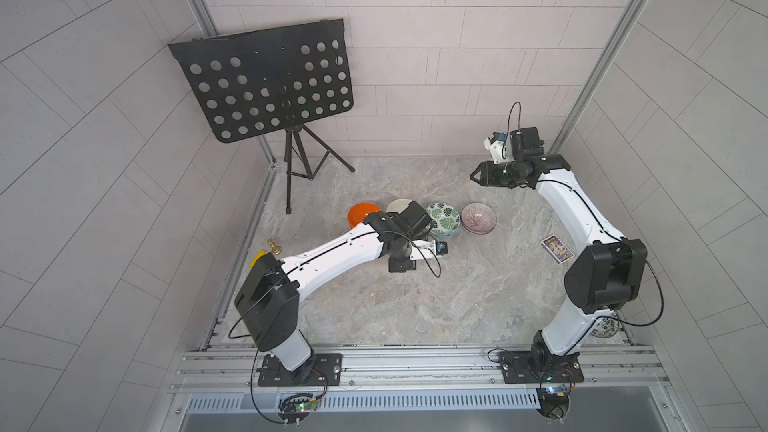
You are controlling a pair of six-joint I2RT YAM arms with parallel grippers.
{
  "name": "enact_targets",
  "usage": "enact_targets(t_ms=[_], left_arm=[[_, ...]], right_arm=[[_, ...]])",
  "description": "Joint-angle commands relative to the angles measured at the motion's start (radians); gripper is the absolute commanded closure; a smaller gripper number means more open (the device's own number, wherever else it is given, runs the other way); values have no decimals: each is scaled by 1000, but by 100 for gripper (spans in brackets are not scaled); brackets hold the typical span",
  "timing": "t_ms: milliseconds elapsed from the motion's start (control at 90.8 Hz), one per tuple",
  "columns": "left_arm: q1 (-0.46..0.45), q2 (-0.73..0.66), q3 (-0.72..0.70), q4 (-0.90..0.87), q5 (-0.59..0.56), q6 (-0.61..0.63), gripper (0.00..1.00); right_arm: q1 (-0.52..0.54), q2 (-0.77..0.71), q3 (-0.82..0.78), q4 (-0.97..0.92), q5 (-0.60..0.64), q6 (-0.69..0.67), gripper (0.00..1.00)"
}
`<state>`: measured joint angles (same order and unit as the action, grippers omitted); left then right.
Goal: Stack the bowls
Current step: Pick up the bowl from the corner of the board.
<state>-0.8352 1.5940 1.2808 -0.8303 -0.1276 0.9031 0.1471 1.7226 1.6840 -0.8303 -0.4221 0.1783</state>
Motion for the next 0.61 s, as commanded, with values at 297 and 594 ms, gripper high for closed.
enact_targets(t_ms=[297, 594], left_arm=[[33, -35, -72, 171, -163, 367, 100], [41, -27, -43, 164, -178, 367, 100]], right_arm=[[288, -2, -23, -98, 12, -46, 57], [371, 5, -49, -105, 78, -48, 56]])
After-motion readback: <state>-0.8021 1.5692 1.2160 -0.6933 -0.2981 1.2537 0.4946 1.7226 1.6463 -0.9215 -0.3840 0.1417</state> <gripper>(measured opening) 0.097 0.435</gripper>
